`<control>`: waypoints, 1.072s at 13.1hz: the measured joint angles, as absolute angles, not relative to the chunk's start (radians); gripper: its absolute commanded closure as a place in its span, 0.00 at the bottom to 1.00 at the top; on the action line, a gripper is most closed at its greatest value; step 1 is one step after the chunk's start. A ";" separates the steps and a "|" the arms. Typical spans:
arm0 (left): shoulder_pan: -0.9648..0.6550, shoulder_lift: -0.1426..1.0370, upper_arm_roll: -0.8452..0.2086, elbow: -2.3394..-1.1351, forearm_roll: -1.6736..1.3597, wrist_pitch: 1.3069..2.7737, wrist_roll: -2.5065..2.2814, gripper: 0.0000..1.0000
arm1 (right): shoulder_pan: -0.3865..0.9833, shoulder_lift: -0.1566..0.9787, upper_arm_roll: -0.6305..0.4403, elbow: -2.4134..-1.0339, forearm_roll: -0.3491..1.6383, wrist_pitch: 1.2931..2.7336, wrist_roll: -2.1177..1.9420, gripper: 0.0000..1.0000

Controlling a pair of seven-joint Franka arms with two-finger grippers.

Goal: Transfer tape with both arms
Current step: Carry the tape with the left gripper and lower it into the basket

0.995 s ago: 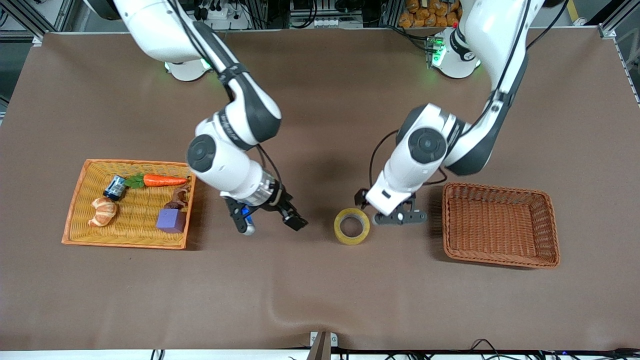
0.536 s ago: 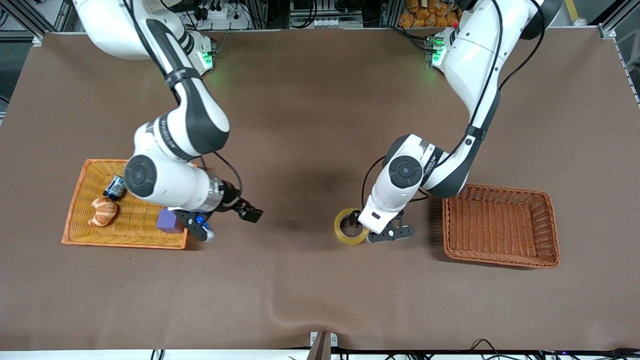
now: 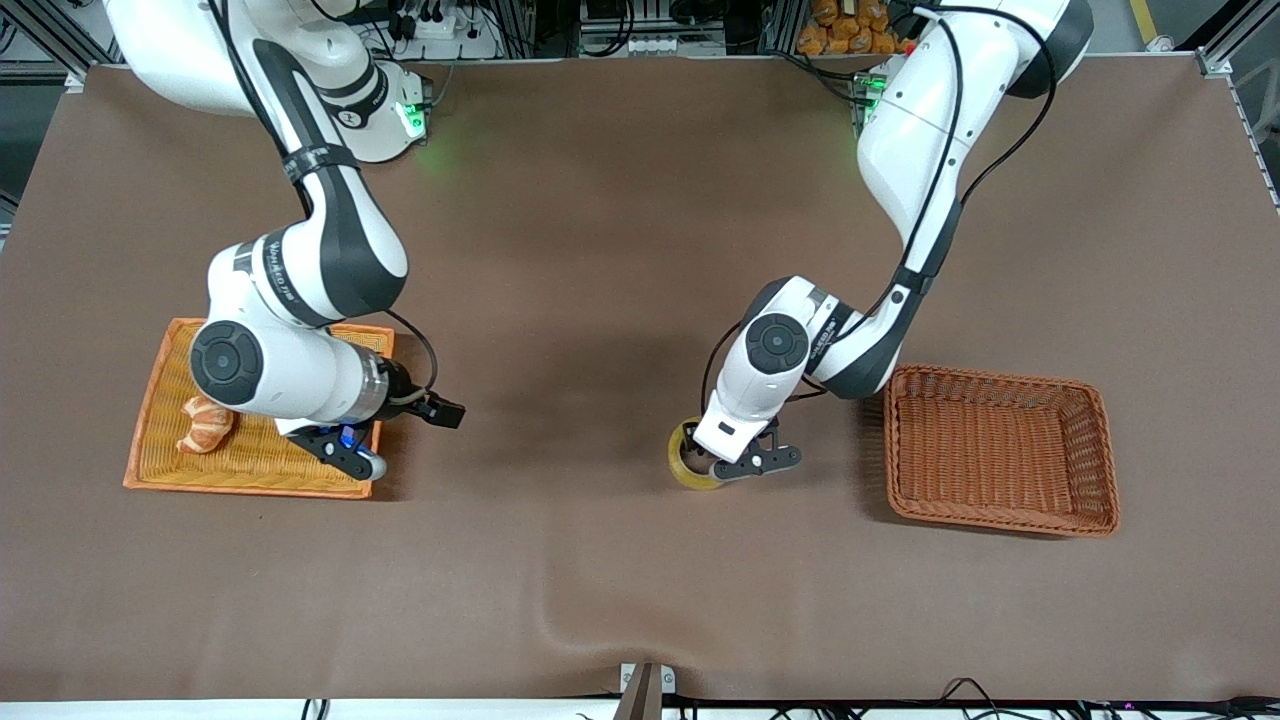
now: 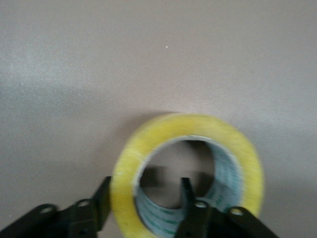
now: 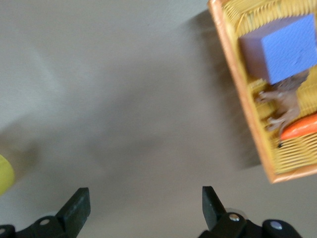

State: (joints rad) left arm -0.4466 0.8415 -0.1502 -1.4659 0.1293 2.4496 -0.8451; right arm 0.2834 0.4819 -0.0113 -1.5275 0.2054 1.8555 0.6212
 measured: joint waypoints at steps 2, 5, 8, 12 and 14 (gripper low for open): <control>-0.446 0.844 -0.144 -1.465 0.133 2.451 -0.845 1.00 | 0.252 0.463 -0.012 -1.560 0.176 1.855 0.542 0.00; -0.441 0.838 -0.138 -1.448 0.140 2.454 -0.845 1.00 | 0.201 0.444 -0.012 -1.597 0.141 1.855 0.455 0.00; -0.404 0.746 -0.134 -1.422 0.143 2.386 -0.844 1.00 | 0.165 0.437 -0.012 -1.615 0.113 1.855 0.367 0.00; -0.275 0.531 -0.134 -1.440 0.147 2.166 -0.673 1.00 | 0.105 0.419 -0.013 -1.645 0.109 1.855 0.225 0.00; -0.187 0.452 -0.134 -1.505 0.147 2.134 -0.518 1.00 | 0.074 0.411 -0.013 -1.659 0.107 1.861 0.156 0.00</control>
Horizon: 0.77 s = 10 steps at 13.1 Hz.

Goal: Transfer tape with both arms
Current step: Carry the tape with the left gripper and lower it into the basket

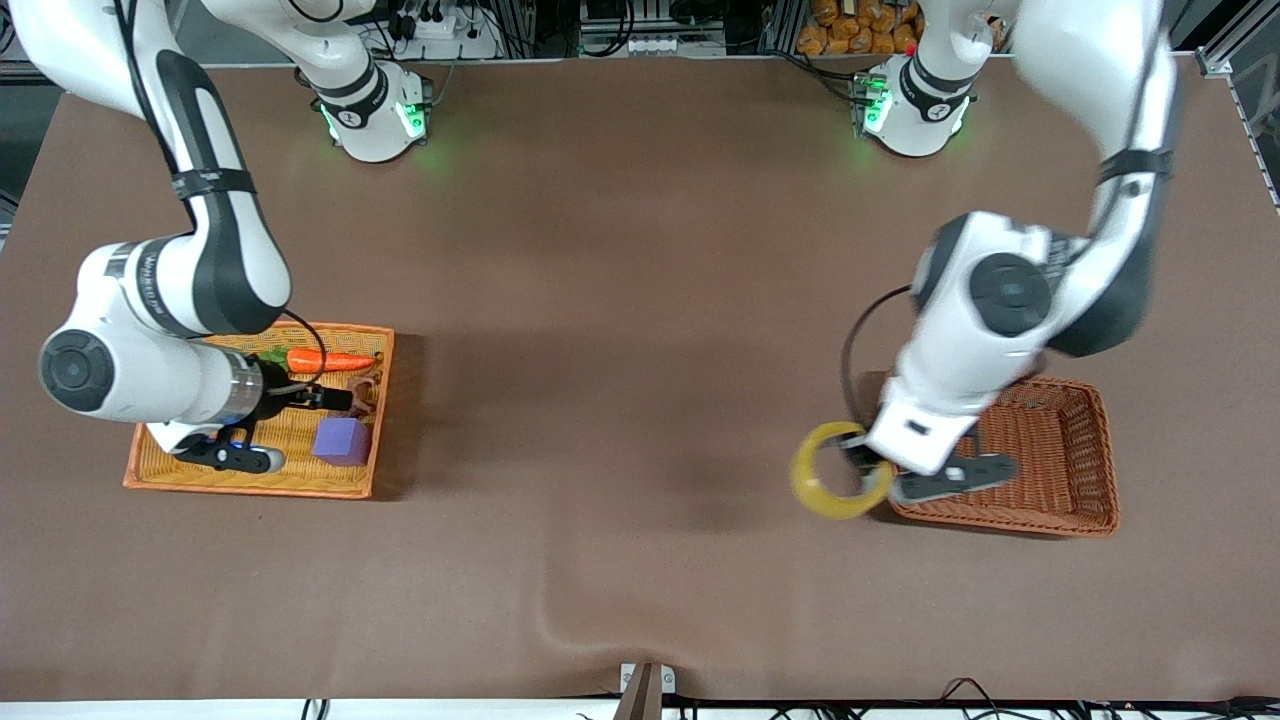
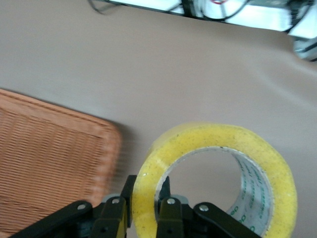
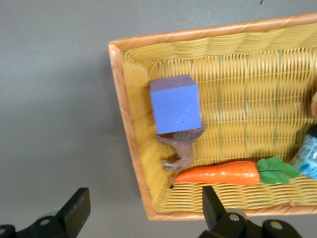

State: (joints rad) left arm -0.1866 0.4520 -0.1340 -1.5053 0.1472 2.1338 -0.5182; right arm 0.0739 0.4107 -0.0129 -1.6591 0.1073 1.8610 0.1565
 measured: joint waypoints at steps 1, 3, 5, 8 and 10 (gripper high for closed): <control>-0.148 0.423 -0.135 -1.545 0.147 2.133 -0.452 1.00 | 0.061 0.401 -0.013 -1.677 0.098 1.878 0.126 0.00; -0.071 0.374 -0.135 -1.636 0.147 2.133 -0.324 1.00 | 0.039 0.368 -0.013 -1.733 0.054 1.930 0.066 0.00; 0.002 0.342 -0.136 -1.713 0.147 2.134 -0.226 1.00 | 0.025 0.333 -0.013 -1.773 0.028 1.947 0.026 0.00; 0.092 0.330 -0.137 -1.793 0.147 2.151 -0.133 1.00 | 0.007 0.285 -0.013 -1.825 -0.005 1.970 -0.030 0.00; 0.133 0.333 -0.138 -1.863 0.147 2.234 -0.098 1.00 | 0.002 0.258 -0.013 -1.844 -0.026 1.975 -0.041 0.00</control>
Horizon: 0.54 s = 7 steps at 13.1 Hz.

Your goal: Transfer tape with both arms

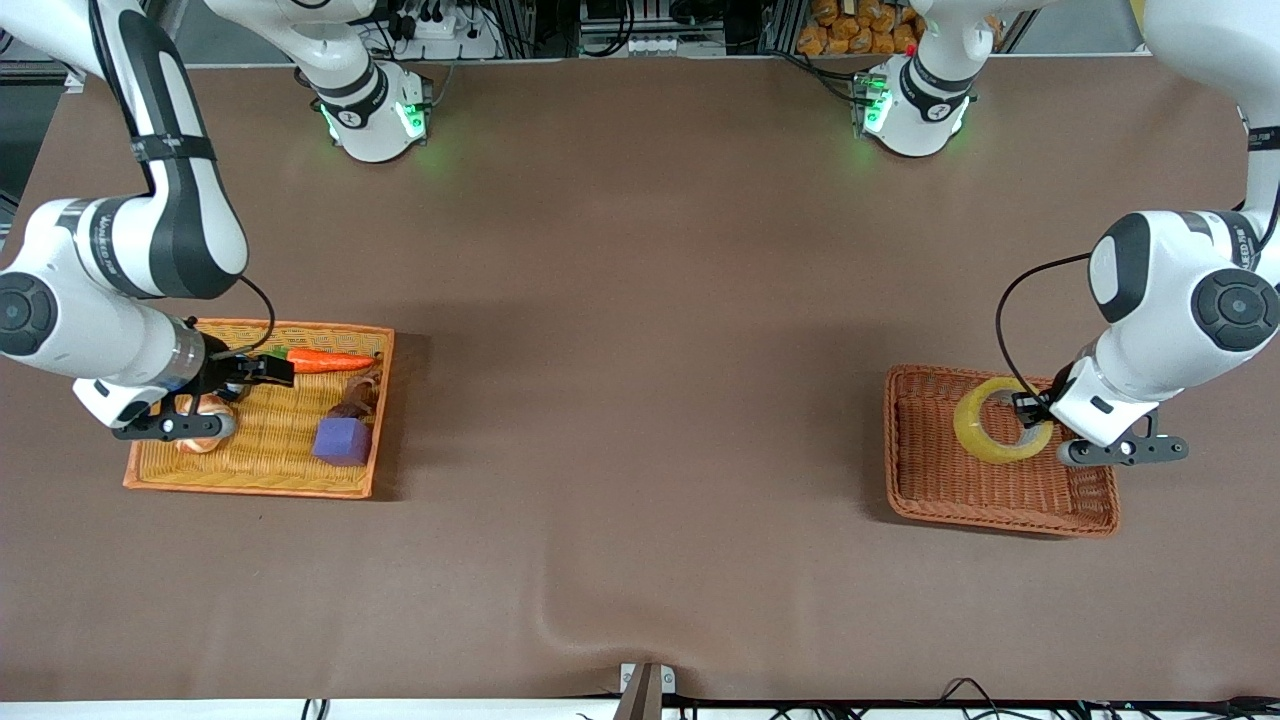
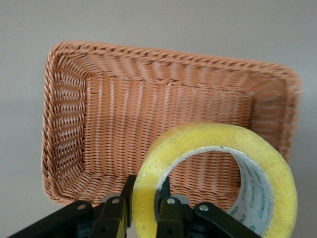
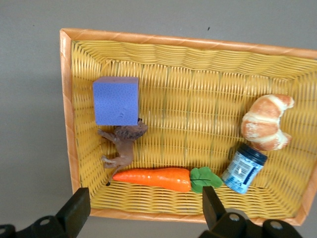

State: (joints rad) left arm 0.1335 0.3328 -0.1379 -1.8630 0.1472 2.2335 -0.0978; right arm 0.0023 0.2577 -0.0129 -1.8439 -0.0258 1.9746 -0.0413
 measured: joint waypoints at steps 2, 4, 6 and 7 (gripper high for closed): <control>0.177 0.358 -0.138 -1.929 0.147 2.341 -0.059 1.00 | 0.002 0.232 -0.013 -1.853 -0.029 1.975 -0.047 0.00; 0.206 0.416 -0.138 -1.951 0.147 2.439 -0.041 0.63 | -0.001 0.210 -0.013 -1.856 -0.032 1.972 -0.048 0.00; 0.208 0.467 -0.140 -1.946 0.147 2.491 -0.039 0.00 | -0.006 0.193 -0.013 -1.857 -0.038 1.962 -0.054 0.00; 0.207 0.476 -0.143 -1.937 0.147 2.496 -0.039 0.00 | -0.007 0.182 -0.013 -1.857 -0.039 1.958 -0.056 0.00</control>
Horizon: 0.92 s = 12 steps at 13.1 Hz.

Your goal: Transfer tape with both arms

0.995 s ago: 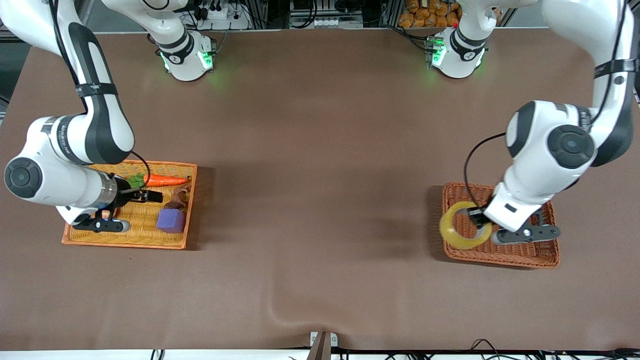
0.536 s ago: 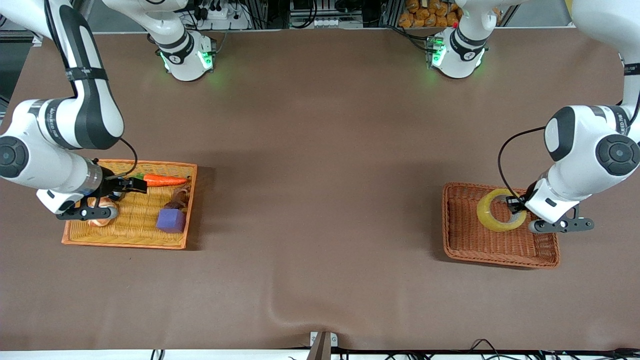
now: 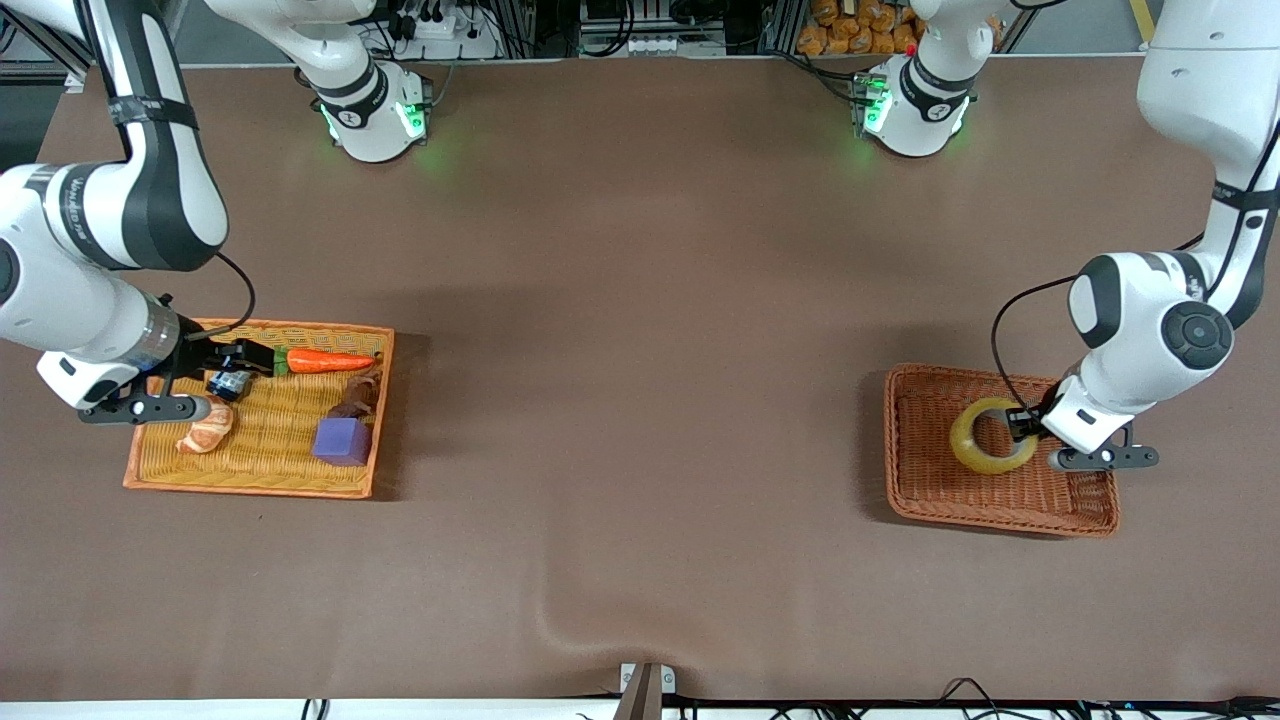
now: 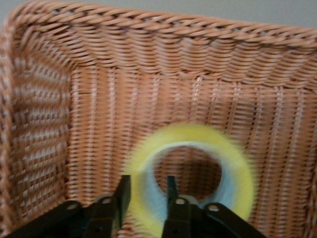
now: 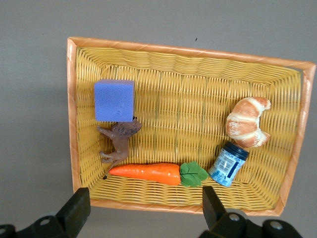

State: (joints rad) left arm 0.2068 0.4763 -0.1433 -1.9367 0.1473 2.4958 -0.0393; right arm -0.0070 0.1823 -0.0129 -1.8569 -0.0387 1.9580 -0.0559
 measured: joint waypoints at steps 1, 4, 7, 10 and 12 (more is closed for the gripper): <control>0.206 0.477 -0.147 -1.926 0.147 2.496 -0.039 0.00 | -0.007 0.171 -0.013 -1.857 -0.039 1.953 -0.057 0.00; 0.204 0.459 -0.158 -1.868 0.147 2.495 -0.039 0.00 | -0.007 0.133 -0.012 -1.844 -0.040 1.918 -0.057 0.00; 0.204 0.363 -0.183 -1.814 0.147 2.388 -0.039 0.00 | -0.007 0.110 -0.010 -1.783 -0.040 1.848 -0.057 0.00; 0.204 0.272 -0.233 -1.668 0.145 2.085 -0.040 0.00 | -0.008 0.107 -0.011 -1.707 -0.041 1.802 -0.057 0.00; 0.203 0.248 -0.253 -1.569 0.123 1.933 -0.041 0.00 | -0.009 0.106 -0.011 -1.647 -0.041 1.761 -0.046 0.00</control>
State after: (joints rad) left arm 0.2033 0.2483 -0.2533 -1.5689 0.1229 1.9333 -0.0407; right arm -0.0090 0.1064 -0.0109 -1.6469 -0.0405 1.7609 -0.0462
